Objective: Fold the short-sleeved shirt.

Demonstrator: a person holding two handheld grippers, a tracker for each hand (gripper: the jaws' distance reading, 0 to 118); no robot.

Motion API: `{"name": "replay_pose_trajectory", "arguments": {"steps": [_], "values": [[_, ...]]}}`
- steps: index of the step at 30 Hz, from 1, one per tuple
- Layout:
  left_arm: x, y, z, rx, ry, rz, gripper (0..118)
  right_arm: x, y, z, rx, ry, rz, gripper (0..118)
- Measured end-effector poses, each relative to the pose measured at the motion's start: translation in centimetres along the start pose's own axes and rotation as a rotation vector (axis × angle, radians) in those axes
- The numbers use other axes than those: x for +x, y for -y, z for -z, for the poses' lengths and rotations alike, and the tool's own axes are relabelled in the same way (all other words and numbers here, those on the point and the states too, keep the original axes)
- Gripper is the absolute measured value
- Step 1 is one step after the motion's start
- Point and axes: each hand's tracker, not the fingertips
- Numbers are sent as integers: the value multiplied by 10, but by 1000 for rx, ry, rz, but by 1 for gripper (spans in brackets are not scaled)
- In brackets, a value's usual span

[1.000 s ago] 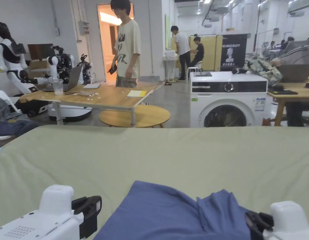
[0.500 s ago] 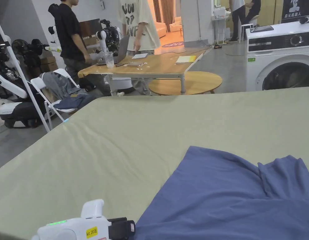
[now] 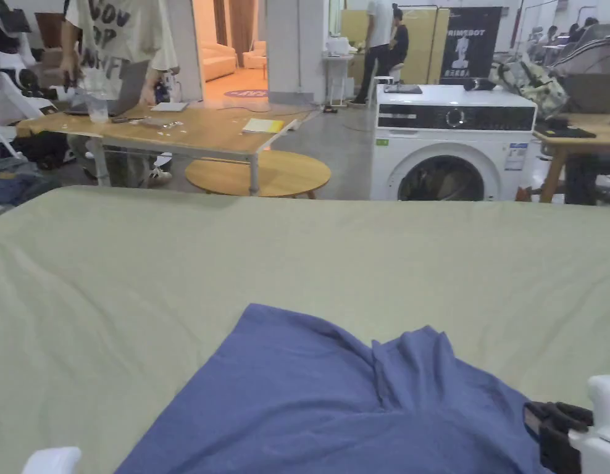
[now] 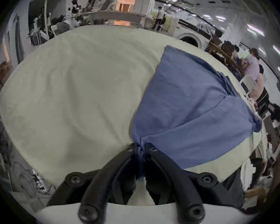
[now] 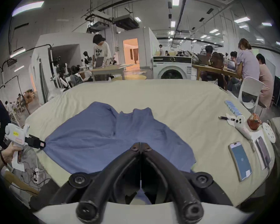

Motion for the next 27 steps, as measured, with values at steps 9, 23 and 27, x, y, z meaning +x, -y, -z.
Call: {"name": "replay_pose_trajectory", "arguments": {"steps": [9,23,27], "values": [[-2,-1,-5,-14,11,-22,3,59,-65,140,-306,41,-42,71],[3,4,-9,-2,30,-46,3,61,-54,221,-507,86,-128,0],[5,4,-13,2,32,-36,3,61,-63,200,-425,99,-113,0]]}}
